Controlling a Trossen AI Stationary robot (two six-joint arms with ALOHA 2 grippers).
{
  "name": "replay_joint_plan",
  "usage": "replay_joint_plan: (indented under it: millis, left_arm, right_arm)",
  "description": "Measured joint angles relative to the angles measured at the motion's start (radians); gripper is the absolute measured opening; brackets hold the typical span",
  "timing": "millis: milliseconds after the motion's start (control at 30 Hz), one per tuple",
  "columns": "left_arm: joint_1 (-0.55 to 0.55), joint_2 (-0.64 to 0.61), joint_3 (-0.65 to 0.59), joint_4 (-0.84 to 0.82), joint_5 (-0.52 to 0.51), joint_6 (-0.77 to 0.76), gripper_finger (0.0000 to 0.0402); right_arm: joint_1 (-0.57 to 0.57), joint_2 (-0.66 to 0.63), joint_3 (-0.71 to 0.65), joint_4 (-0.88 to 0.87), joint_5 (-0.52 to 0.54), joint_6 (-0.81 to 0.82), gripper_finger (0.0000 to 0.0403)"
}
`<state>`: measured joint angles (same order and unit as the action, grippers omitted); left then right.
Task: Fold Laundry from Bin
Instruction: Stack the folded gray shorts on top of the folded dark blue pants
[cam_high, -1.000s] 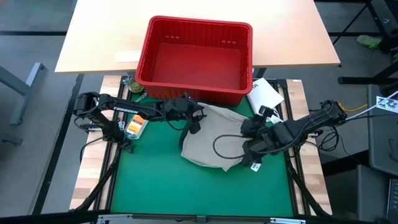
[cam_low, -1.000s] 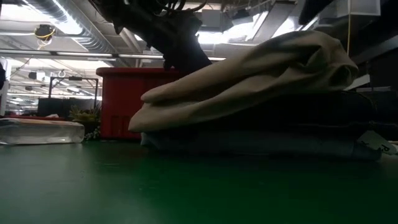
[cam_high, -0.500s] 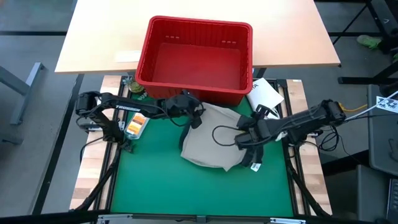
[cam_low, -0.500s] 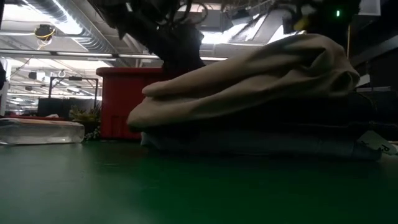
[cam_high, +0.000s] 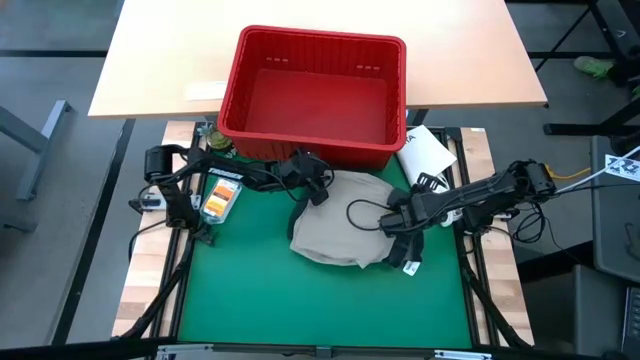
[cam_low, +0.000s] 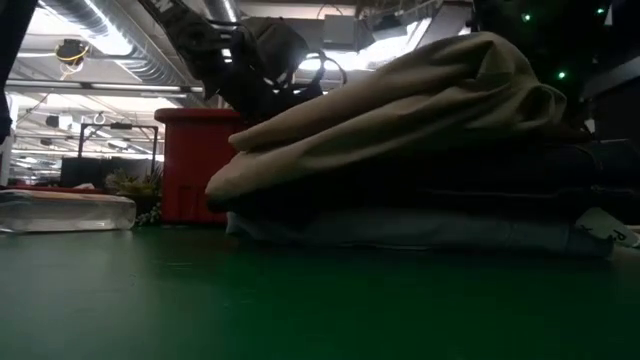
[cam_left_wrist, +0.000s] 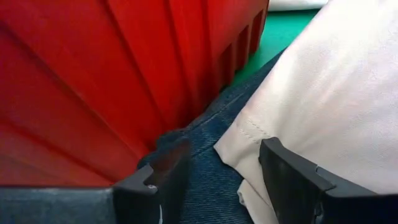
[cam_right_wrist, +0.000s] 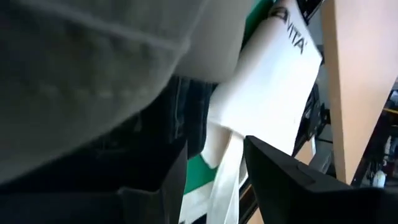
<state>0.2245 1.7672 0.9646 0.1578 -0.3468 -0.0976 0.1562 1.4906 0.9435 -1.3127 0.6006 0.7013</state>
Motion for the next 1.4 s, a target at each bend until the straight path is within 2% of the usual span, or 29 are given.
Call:
replay_joint_plan:
  millis: [100,267,467,633,767,967,1200,1400]
  left_arm:
    - [-0.001,-0.018,0.000,-0.008,-0.003,0.003,0.0188]
    - [-0.001,-0.085,-0.002,-0.020,-0.007,0.001,0.0188]
    - [-0.023,-0.159,-0.002,0.000,-0.007,0.005,0.0188]
    - [-0.052,-0.166,-0.002,0.036,0.000,0.003,0.0188]
    - [-0.076,-0.170,-0.002,0.047,0.028,-0.004,0.0188]
    - [-0.110,-0.168,-0.002,0.038,0.035,-0.006,0.0188]
    - [-0.132,-0.089,-0.001,0.034,0.028,-0.006,0.0188]
    - [-0.104,0.007,0.001,0.052,-0.016,-0.008,0.0188]
  right_arm:
    - [0.000,-0.005,0.024,-0.059,-0.043,0.000,0.0161]
    - [0.001,-0.012,0.152,-0.258,-0.056,-0.001,0.0161]
    - [0.001,-0.037,0.328,-0.207,-0.015,-0.085,0.0161]
    - [0.002,-0.037,0.432,-0.151,0.081,-0.107,0.0161]
    - [0.002,-0.029,0.426,-0.041,0.149,-0.125,0.0161]
    - [0.001,0.019,0.356,0.112,0.129,-0.199,0.0161]
    - [0.000,0.101,0.287,0.140,0.125,-0.198,0.0161]
    - [0.000,0.150,0.240,0.139,0.130,-0.195,0.0161]
